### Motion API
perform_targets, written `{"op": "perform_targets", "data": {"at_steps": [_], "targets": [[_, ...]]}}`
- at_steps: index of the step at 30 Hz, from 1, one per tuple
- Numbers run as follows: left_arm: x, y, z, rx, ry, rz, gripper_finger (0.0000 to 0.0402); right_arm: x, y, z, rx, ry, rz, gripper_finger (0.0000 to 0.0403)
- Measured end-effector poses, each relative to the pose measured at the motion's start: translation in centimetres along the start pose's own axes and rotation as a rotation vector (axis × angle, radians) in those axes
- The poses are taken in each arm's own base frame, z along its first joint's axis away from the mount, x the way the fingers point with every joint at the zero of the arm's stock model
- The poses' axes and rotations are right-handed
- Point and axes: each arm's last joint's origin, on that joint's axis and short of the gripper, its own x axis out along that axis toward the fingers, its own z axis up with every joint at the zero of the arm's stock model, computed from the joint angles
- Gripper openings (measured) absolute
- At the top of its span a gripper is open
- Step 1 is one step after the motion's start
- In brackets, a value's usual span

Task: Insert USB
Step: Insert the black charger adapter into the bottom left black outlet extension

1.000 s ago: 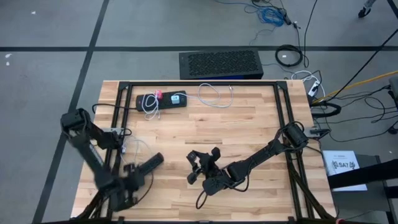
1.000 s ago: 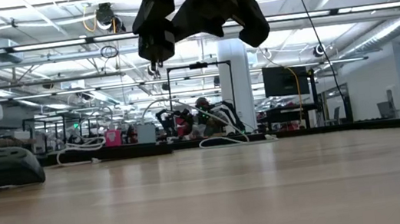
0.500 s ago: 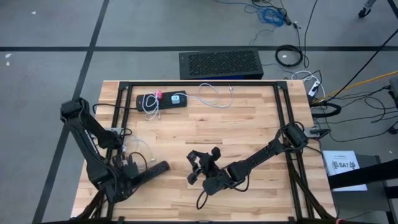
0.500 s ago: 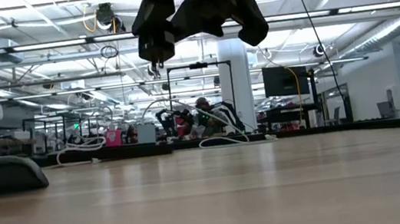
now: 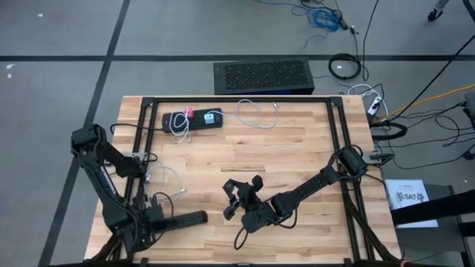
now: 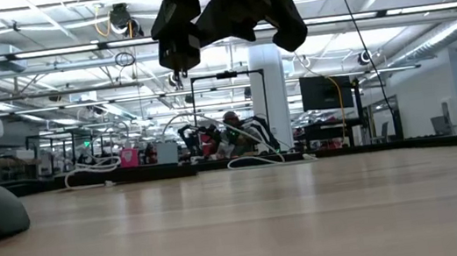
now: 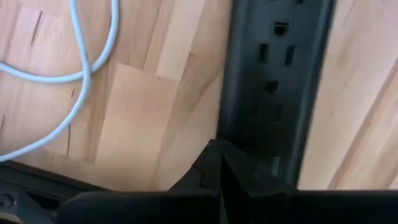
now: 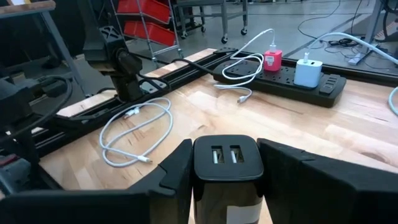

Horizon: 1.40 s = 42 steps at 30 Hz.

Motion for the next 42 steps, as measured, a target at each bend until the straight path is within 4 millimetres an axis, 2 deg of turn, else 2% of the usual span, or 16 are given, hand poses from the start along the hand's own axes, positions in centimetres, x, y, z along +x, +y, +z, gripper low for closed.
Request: {"op": "perform_targets", "data": {"at_steps": [7, 11, 14, 20, 27, 32, 36, 40, 42], "targets": [[-1.0, -0.1, -0.2, 0.012, -0.003, -0.017, 0.0001, 0.0, 0.0, 0.0, -0.001, -0.001, -0.001, 0.0115], [-2.4, -0.6, 0.0, 0.049, -0.038, -0.109, 0.0001, 0.0, 0.0, 0.0, -0.007, -0.001, 0.0, 0.0115], [-2.6, -1.1, -0.1, 0.084, -0.016, -0.178, 0.0001, 0.0, 0.0, 0.0, -0.01, -0.002, 0.003, 0.0115], [-0.3, -1.0, -0.5, 0.122, 0.053, -0.105, 0.0001, 0.0, 0.1, 0.0, -0.01, -0.002, 0.003, 0.0115], [1.1, -2.2, 0.1, 0.12, -0.001, -0.149, 0.0001, -0.3, 0.2, 0.0, -0.01, -0.001, 0.01, 0.0115], [2.8, -3.0, 1.9, 0.097, -0.139, -0.124, 0.0001, -0.3, 0.2, 0.0, -0.008, -0.003, 0.01, 0.0115], [4.4, -3.0, 3.6, 0.098, -0.164, -0.064, 0.0002, -0.3, 0.2, 0.0, -0.004, -0.005, 0.012, 0.0115], [5.0, -2.8, 5.1, 0.117, -0.188, -0.034, 0.0002, -0.3, 0.3, 0.0, 0.0, -0.006, 0.014, 0.0115], [4.6, -2.4, 5.8, 0.129, -0.267, -0.004, 0.0002, -0.3, 0.3, 0.0, 0.002, -0.006, 0.016, 0.0115]]}}
